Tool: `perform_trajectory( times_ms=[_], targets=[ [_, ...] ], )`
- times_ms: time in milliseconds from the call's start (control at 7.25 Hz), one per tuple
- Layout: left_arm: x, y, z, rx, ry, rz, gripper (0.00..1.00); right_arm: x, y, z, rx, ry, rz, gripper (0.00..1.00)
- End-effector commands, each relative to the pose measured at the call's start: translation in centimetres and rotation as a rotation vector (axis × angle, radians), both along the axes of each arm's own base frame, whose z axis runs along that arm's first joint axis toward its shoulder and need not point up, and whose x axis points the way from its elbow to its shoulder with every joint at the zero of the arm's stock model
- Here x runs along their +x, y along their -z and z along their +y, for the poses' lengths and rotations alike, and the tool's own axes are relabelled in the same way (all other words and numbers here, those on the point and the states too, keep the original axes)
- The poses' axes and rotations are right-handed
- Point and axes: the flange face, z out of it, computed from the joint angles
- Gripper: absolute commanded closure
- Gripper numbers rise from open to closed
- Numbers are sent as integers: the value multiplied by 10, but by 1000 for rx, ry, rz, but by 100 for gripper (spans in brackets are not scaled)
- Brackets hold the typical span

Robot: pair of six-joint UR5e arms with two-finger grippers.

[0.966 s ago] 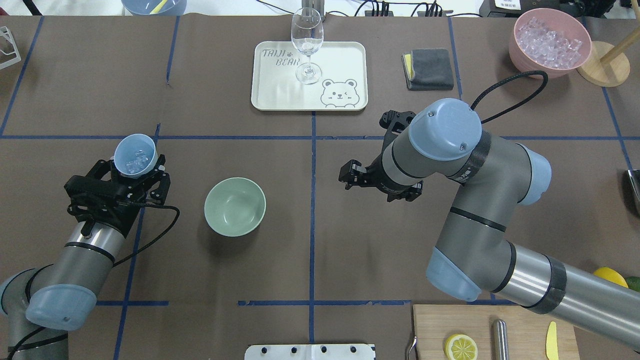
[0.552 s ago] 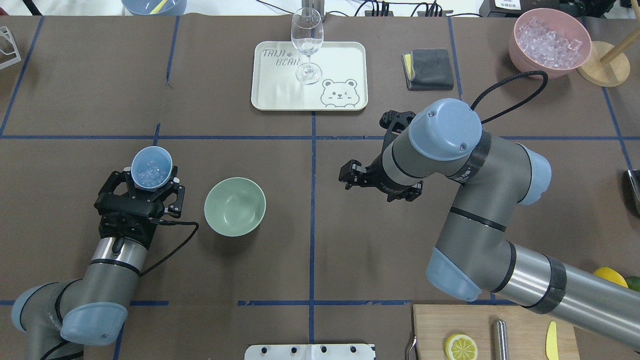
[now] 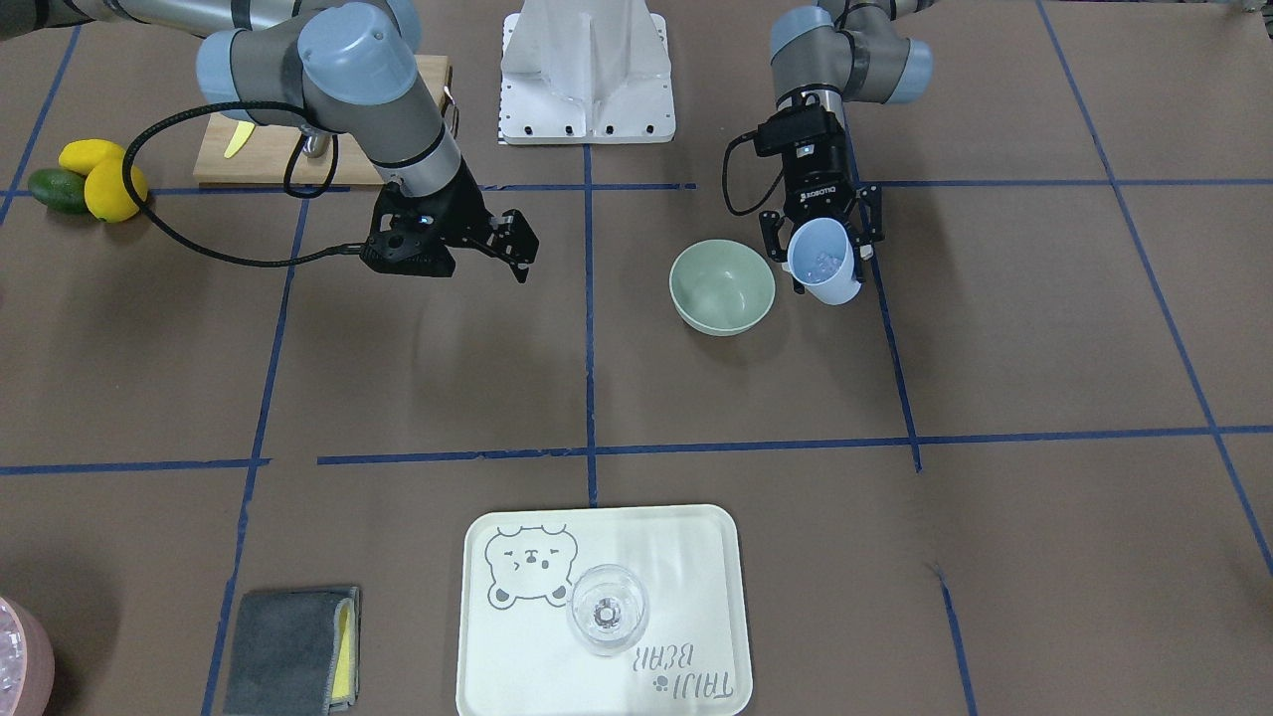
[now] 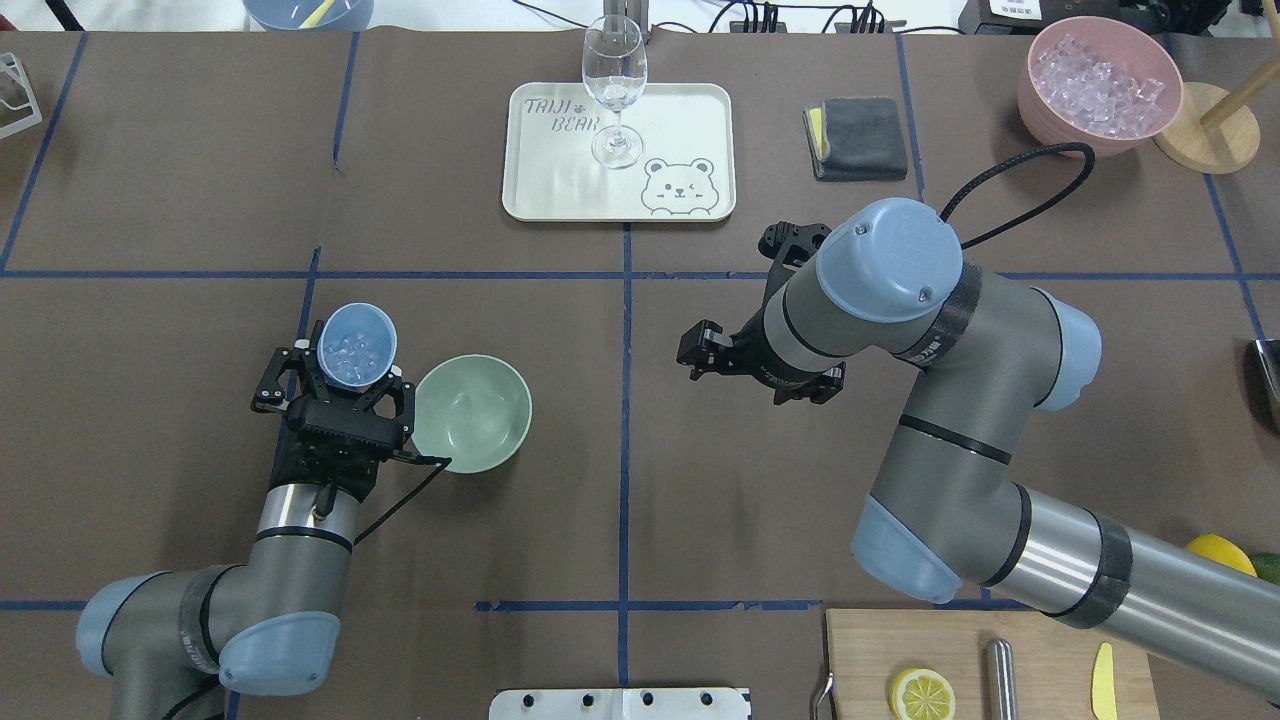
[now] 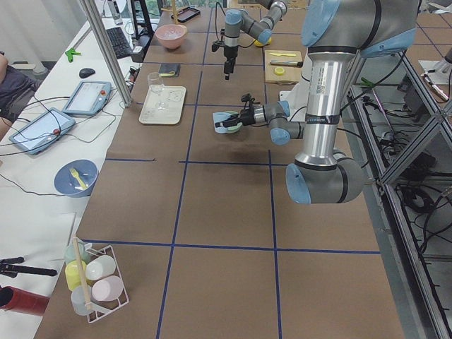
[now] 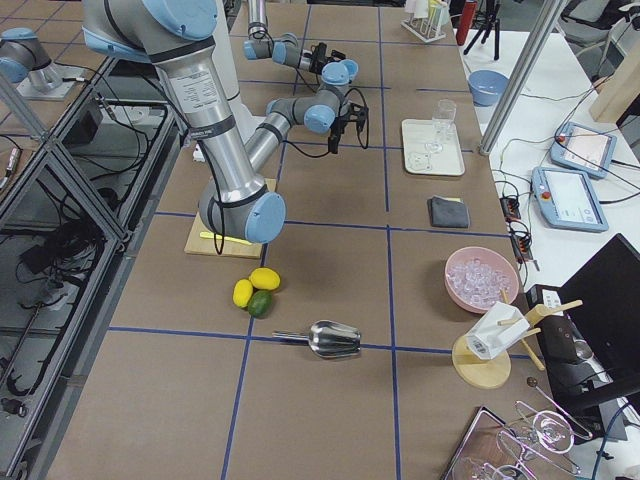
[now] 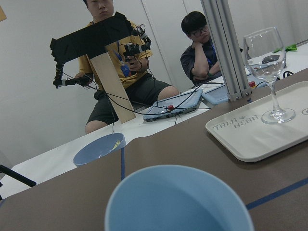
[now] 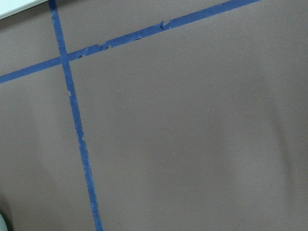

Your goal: Pour ice into bowl

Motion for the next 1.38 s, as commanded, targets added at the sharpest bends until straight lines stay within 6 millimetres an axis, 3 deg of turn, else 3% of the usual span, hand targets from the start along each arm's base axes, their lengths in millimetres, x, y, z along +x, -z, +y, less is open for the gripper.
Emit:
perform_trajectory(
  times_ms=[0, 828, 1241],
  targets=[
    [11, 17, 0, 33, -17, -238, 100, 1, 0, -1, 0, -1, 0, 0],
    [5, 15, -1, 129, -45, -802, 100, 2, 2, -1, 10, -2, -14, 0],
    [5, 14, -1, 144, -68, -976, 100, 2, 2, -1, 10, -2, -14, 0]
  ],
)
